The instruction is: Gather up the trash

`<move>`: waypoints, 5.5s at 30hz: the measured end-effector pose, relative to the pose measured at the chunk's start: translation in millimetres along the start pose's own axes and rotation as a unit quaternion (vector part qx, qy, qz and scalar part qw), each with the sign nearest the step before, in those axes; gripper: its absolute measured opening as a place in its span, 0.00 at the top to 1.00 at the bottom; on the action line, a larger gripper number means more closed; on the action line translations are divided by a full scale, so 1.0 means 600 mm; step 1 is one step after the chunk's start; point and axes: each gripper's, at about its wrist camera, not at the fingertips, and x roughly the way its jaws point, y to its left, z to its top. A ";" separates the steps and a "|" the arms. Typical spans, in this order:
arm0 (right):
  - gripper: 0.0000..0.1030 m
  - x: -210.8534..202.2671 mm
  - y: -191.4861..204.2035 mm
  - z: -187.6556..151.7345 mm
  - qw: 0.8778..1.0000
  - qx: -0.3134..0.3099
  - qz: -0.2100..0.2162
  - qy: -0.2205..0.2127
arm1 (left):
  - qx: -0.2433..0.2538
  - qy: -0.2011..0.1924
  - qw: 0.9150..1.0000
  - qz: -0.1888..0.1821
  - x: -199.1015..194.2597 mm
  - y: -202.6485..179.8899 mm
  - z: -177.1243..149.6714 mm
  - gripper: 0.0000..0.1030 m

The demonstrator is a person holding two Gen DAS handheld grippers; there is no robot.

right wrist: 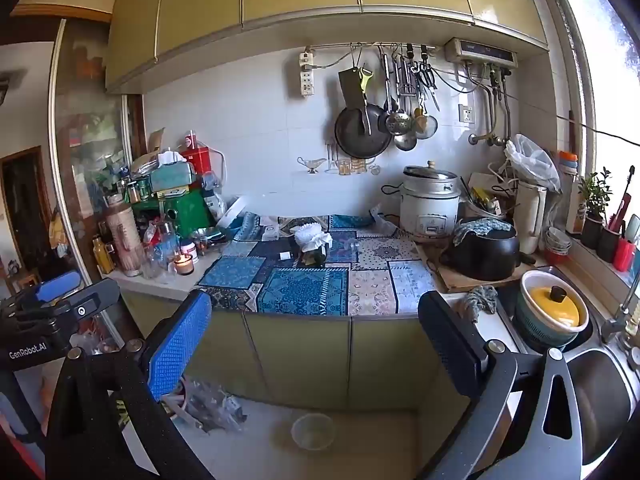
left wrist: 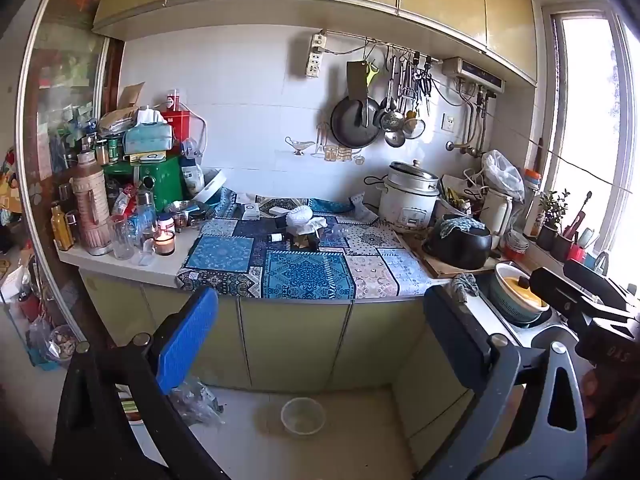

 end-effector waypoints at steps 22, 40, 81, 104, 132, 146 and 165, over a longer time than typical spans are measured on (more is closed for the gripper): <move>0.00 -0.003 0.006 -0.003 1.000 0.008 0.008 0.002 | 0.009 -0.004 1.000 -0.014 -0.017 -0.010 0.004 0.00; 0.00 -0.006 0.000 -0.005 1.000 0.012 0.011 0.005 | 0.004 -0.001 1.000 -0.013 -0.004 -0.006 -0.003 0.00; 0.00 0.000 0.017 0.005 1.000 0.013 0.014 0.006 | 0.013 0.006 1.000 -0.027 0.024 -0.019 0.006 0.00; 0.00 0.132 -0.027 0.016 0.998 0.031 0.030 0.047 | -0.004 0.032 0.999 0.004 0.175 -0.014 0.036 0.00; 0.00 0.616 0.010 0.107 0.981 0.116 -0.078 0.133 | 0.023 0.119 0.993 0.008 0.785 0.258 0.194 0.00; 0.00 0.822 -0.102 0.108 0.967 0.123 -0.072 0.213 | 0.025 0.244 0.969 -0.035 1.092 0.237 0.124 0.00; 0.00 1.132 -0.272 0.072 0.940 0.109 0.010 0.324 | 0.100 0.313 0.944 -0.033 1.328 0.213 0.078 0.00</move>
